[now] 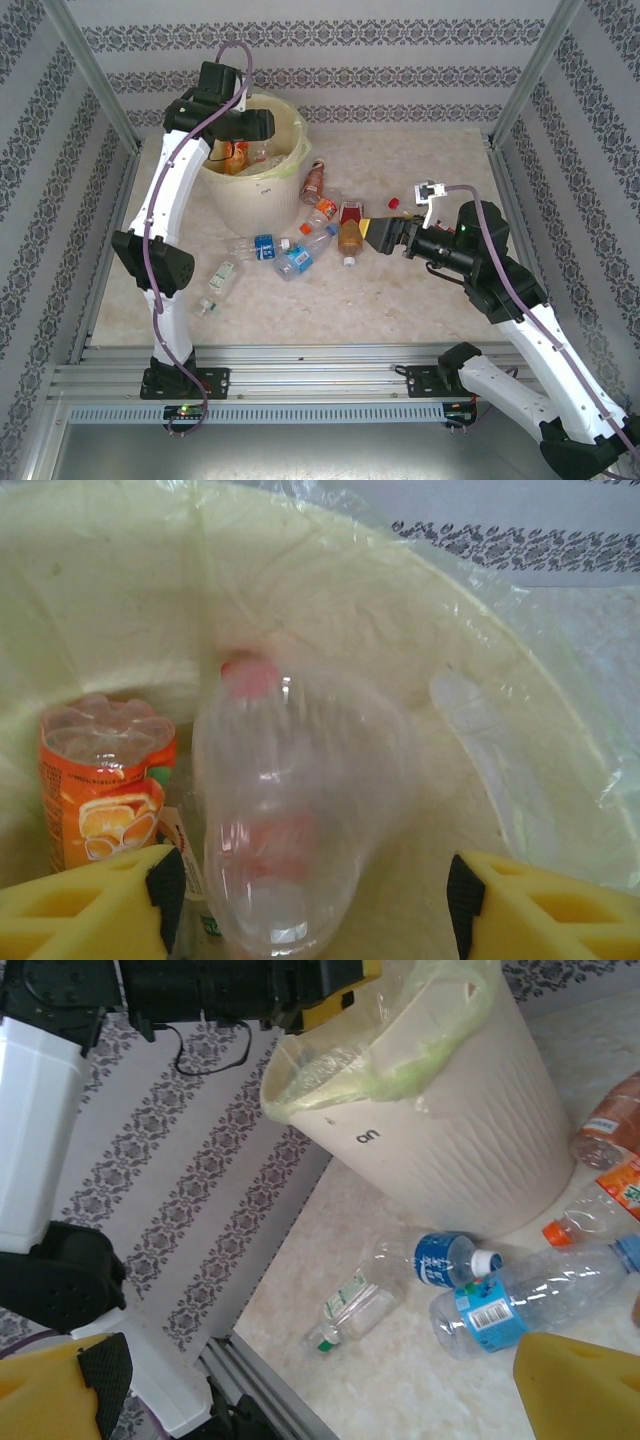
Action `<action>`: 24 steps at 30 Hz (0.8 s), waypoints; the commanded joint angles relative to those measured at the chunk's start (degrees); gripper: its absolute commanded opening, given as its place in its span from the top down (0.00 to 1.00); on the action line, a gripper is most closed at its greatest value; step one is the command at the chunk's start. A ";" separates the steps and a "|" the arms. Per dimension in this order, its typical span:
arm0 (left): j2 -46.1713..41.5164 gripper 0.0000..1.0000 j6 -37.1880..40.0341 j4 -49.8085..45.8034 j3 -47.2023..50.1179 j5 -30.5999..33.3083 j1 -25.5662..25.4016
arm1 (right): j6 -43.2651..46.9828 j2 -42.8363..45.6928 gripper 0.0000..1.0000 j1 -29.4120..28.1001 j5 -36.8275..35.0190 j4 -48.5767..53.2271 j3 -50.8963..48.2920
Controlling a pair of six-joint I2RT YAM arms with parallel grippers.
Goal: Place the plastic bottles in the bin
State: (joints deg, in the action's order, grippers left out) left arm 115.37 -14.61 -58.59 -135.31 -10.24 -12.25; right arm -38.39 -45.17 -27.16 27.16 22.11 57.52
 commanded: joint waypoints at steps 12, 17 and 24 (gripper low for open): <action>-9.07 0.13 -3.47 0.88 1.44 -6.16 1.19 | 8.26 -3.00 0.03 -0.26 -12.28 15.29 1.01; -16.68 0.03 -4.19 4.10 8.83 -10.22 1.26 | 10.00 -6.58 0.05 1.05 -15.92 17.85 1.03; -34.36 0.00 -6.87 15.01 31.29 -17.98 0.92 | 8.85 -13.10 0.10 4.33 -17.40 18.93 0.90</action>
State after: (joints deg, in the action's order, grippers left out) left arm 85.49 -19.33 -49.95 -109.89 -23.27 -11.55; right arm -30.00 -56.58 -24.27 12.40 39.20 57.54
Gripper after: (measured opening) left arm 0.999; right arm 0.902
